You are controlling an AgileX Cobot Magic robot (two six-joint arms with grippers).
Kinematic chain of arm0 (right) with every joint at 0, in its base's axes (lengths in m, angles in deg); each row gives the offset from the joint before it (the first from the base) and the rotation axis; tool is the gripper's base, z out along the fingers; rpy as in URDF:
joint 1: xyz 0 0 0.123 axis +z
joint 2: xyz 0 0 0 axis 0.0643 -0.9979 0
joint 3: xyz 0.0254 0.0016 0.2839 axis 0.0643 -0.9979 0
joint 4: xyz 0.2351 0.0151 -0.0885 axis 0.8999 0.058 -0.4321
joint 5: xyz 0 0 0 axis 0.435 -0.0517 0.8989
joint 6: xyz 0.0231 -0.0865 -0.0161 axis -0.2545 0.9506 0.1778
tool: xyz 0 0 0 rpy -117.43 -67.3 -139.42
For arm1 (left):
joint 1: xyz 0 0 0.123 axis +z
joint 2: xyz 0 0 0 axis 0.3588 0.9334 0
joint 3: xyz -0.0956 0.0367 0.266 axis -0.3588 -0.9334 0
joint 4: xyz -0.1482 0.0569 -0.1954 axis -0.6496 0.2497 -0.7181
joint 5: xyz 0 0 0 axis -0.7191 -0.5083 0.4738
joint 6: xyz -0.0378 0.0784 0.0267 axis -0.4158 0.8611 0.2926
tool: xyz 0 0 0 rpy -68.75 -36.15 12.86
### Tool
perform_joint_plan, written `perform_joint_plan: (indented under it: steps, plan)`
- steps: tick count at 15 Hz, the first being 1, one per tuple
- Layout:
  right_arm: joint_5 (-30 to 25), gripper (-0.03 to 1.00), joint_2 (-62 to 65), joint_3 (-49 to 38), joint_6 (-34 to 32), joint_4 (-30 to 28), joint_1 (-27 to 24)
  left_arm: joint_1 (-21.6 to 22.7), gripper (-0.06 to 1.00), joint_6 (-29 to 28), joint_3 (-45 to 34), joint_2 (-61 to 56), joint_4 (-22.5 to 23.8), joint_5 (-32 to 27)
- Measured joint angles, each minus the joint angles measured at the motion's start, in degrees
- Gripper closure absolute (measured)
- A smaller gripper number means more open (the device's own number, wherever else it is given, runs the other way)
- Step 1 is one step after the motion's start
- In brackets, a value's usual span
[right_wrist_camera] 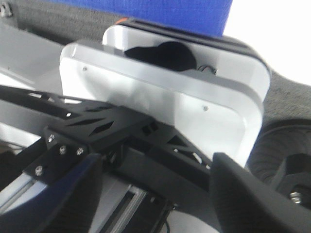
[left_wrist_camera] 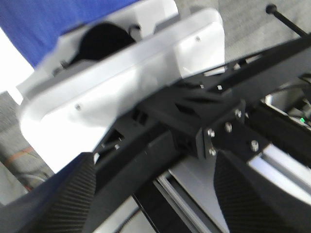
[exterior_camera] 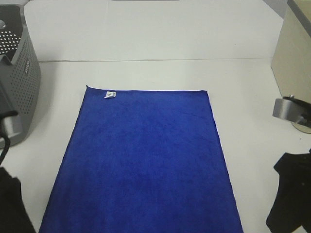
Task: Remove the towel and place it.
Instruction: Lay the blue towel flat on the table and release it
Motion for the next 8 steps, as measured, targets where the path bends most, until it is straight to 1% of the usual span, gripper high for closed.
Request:
perform_joint_plan:
  steps: [1, 2, 3, 5, 8]
  plan:
    - [0.0, 0.27, 0.0, 2.01, -2.41, -2.18, 0.0, 0.0, 0.3, -2.41, 5.44, 0.06, 3.72, 0.86]
    - [0.0, 0.25, 0.0, 3.04, -3.72, -3.55, 0.0, 0.0, 0.3, -3.44, 7.33, 0.06, 5.33, 1.32]
    - [0.0, 0.22, -0.06, 5.44, -5.84, -6.13, 0.0, 0.0, 0.3, -5.44, 10.66, 0.11, 8.25, 2.41]
    - [0.0, 0.2, -0.11, 11.86, -7.91, -8.94, -0.17, 0.0, 0.3, -7.96, 16.84, 0.17, 12.55, 5.21]
    - [-0.06, 0.2, -2.06, 23.09, -8.37, -9.68, -0.52, 0.0, 0.3, -9.11, 24.92, 1.09, 15.53, 6.7]
